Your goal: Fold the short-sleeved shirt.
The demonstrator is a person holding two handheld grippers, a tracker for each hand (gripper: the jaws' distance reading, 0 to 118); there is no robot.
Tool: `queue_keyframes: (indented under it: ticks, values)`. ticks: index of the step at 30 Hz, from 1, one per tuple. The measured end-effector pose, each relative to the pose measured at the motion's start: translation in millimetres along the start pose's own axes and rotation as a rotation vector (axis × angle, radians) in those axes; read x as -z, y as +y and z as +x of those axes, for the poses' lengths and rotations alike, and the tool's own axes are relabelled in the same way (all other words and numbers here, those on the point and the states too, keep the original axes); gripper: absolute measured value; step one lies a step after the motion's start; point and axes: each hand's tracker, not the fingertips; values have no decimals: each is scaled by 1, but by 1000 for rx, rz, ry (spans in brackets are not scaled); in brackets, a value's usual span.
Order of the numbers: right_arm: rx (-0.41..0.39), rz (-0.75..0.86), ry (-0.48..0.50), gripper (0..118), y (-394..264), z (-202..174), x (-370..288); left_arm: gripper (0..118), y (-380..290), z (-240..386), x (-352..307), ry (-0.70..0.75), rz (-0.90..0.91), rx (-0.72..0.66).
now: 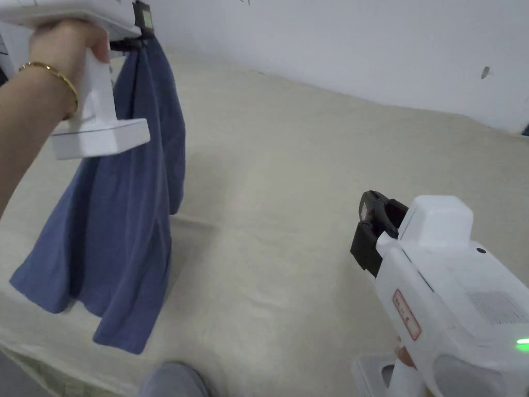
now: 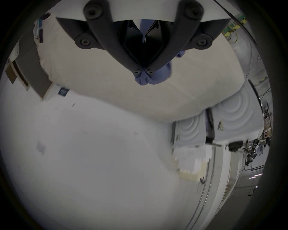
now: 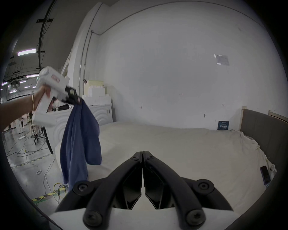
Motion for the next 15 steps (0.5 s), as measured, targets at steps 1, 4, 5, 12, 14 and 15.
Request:
queue_keyframes:
  ticks: [1, 4, 5, 12, 14, 15]
  values:
    - [3, 14, -11, 0, 3, 3, -4, 0, 12, 13, -8, -22, 22, 20]
    - [8, 56, -64, 0, 11, 17, -15, 0, 45, 59, -34, -81, 75, 125]
    - [14, 72, -88, 0, 14, 23, -18, 0, 55, 75, -42, -106, 97, 153]
    - [28, 132, -252, 0, 25, 64, -46, 0, 85, 171, -65, -274, 168, 202]
    - [33, 140, -308, 0, 25, 76, -55, 0, 83, 195, -61, -333, 157, 219]
    - [40, 141, -332, 0, 24, 82, -60, 0, 81, 206, -59, -359, 149, 227]
